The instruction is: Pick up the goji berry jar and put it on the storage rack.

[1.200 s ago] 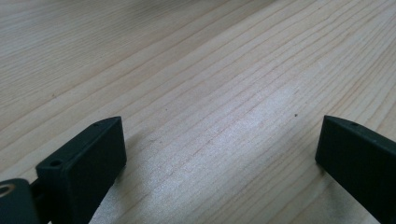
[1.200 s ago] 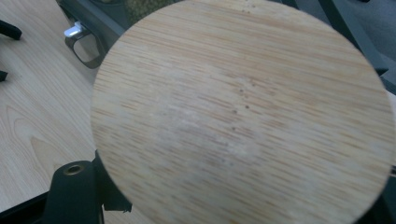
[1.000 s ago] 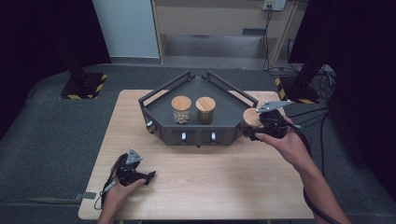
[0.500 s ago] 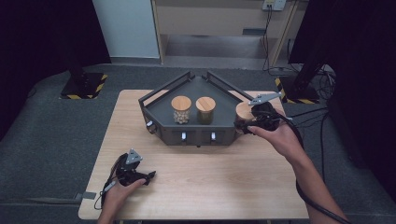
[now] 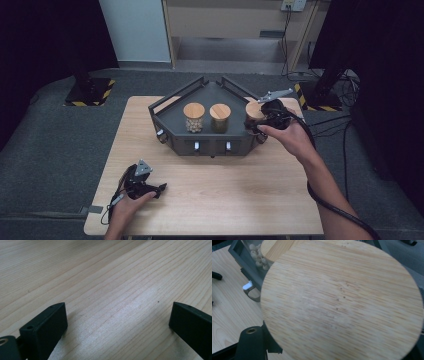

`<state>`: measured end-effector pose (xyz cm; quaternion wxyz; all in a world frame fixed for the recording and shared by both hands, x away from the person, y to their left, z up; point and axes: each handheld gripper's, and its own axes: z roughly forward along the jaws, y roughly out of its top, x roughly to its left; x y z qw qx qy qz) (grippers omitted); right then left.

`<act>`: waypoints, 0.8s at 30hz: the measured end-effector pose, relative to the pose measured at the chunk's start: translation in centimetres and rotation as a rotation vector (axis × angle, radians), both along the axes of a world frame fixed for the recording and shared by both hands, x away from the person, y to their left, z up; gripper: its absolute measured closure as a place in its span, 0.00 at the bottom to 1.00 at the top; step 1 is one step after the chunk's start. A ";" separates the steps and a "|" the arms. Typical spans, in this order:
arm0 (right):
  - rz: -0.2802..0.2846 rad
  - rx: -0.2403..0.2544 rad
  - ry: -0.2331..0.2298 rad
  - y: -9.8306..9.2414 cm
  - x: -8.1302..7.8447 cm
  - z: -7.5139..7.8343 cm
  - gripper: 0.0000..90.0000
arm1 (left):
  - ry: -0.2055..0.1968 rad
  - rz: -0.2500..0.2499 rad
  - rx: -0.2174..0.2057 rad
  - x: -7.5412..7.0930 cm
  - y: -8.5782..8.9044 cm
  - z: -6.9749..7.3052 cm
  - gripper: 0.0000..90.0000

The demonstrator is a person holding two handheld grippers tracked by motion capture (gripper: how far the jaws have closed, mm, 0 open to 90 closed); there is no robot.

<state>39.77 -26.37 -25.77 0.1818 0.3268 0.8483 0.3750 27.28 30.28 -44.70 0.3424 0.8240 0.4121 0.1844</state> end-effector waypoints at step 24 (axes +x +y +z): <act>-0.023 0.004 0.002 0.7 2.2 -0.4 0.29 | -0.001 0.006 -0.001 -0.1 -0.1 0.0 0.01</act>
